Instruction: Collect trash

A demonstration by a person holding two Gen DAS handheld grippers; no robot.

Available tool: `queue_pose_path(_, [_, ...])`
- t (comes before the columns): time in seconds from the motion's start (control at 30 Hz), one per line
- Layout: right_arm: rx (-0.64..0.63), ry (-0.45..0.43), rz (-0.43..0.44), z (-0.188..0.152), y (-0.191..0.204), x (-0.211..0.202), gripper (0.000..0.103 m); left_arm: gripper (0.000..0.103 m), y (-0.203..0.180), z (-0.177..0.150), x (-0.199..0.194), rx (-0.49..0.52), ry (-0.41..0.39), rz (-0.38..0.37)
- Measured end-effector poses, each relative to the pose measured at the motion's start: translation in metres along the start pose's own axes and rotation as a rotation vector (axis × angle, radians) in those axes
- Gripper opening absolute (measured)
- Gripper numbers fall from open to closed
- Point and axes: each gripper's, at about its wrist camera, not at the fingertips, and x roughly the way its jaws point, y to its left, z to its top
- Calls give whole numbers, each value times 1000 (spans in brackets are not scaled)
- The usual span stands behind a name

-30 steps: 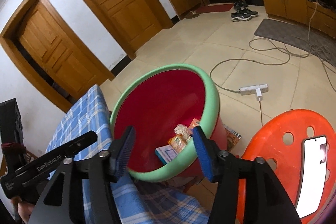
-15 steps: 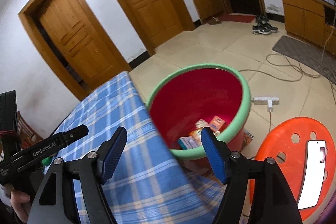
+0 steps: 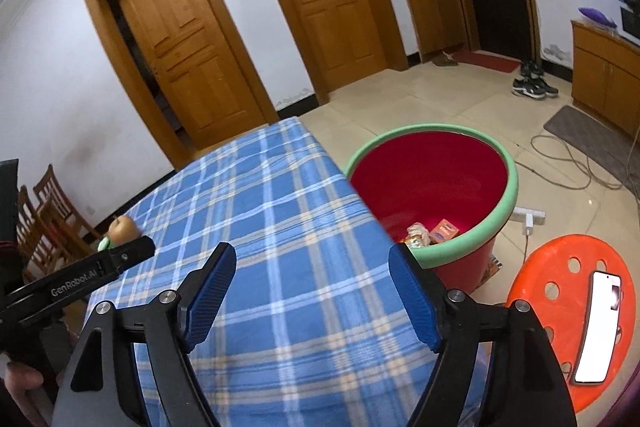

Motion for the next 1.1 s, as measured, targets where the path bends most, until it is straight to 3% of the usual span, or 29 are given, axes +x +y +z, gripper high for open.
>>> queue_pose_path(0.23, [-67, -17, 9, -14, 20, -7, 83, 80, 23, -12, -20, -21, -40, 60])
queue_pose_path(0.47, [-95, -52, 26, -29, 31, -13, 86, 81, 34, -28, -28, -35, -44, 80])
queue_pose_path(1.1, [-97, -72, -40, -55, 31, -11, 86, 85, 51, -60, -28, -49, -89, 157])
